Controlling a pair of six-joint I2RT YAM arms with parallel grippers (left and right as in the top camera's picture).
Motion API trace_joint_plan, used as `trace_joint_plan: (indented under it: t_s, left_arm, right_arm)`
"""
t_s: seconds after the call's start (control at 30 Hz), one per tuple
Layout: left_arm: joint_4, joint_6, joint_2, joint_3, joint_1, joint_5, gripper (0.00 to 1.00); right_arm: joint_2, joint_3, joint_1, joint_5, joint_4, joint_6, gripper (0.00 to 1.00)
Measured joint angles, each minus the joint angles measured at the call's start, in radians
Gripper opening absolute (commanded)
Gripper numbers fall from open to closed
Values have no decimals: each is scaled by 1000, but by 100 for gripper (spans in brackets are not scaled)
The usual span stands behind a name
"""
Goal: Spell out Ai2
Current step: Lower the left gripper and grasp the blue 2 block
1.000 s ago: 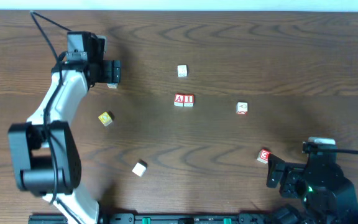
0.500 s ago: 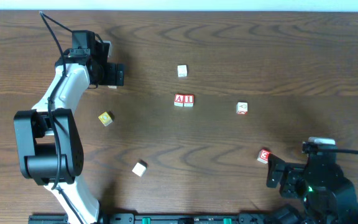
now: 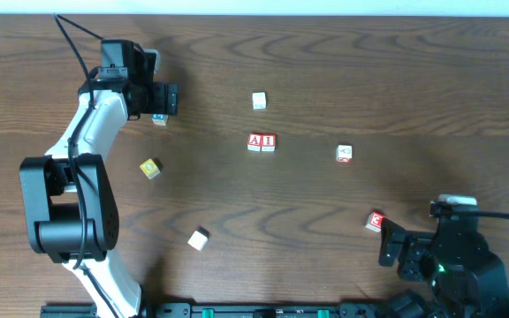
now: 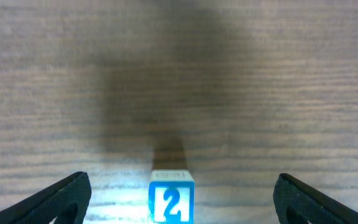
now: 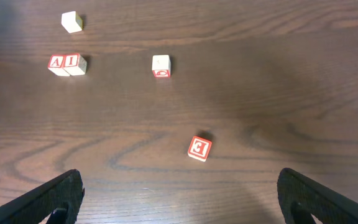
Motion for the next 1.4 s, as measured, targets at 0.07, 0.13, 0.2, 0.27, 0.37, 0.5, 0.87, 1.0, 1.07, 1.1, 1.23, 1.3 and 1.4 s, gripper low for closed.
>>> trace_joint_plan:
  t_s: [0.07,0.13,0.2,0.27,0.37,0.5,0.87,1.0,1.07,1.1,1.23,1.3,1.4]
  left_arm:
    - [6,-3,0,0,0,6,95]
    - [5,-5,0,0,0,11,95]
    - [6,-5,0,0,0,11,95]
    - [5,-5,0,0,-1,11,95]
    - [-9,-5,0,0,-9,-21,95]
    - [-31,-8,0,0,-27,-74,95]
    - [-82,-39,6,1,-34,-152,95]
    - [-86,-46,46,5,-34,-151,95]
    - [-93,-52,74,5,-34,-151,95]
    - [-96,-55,81,5,-34,-151,96]
    - [-97,-58,88,5,-34,-151,95]
    - [-93,-58,88,5,-34,-151,96]
    - [-73,-58,88,5,-34,-151,96]
  right_arm:
    - [0,0,0,0,0,0,99]
    - [0,0,0,0,0,0,99]
    - [0,0,0,0,0,0,99]
    - [0,0,0,0,0,0,99]
    - [0,0,0,0,0,0,99]
    - [0,0,0,0,0,0,99]
    - [0,0,0,0,0,0,99]
    - [0,0,0,0,0,0,99]
    - [0,0,0,0,0,0,99]
    - [0,0,0,0,0,0,99]
    - [0,0,0,0,0,0,99]
    - [0,0,0,0,0,0,99]
    - [0,0,0,0,0,0,99]
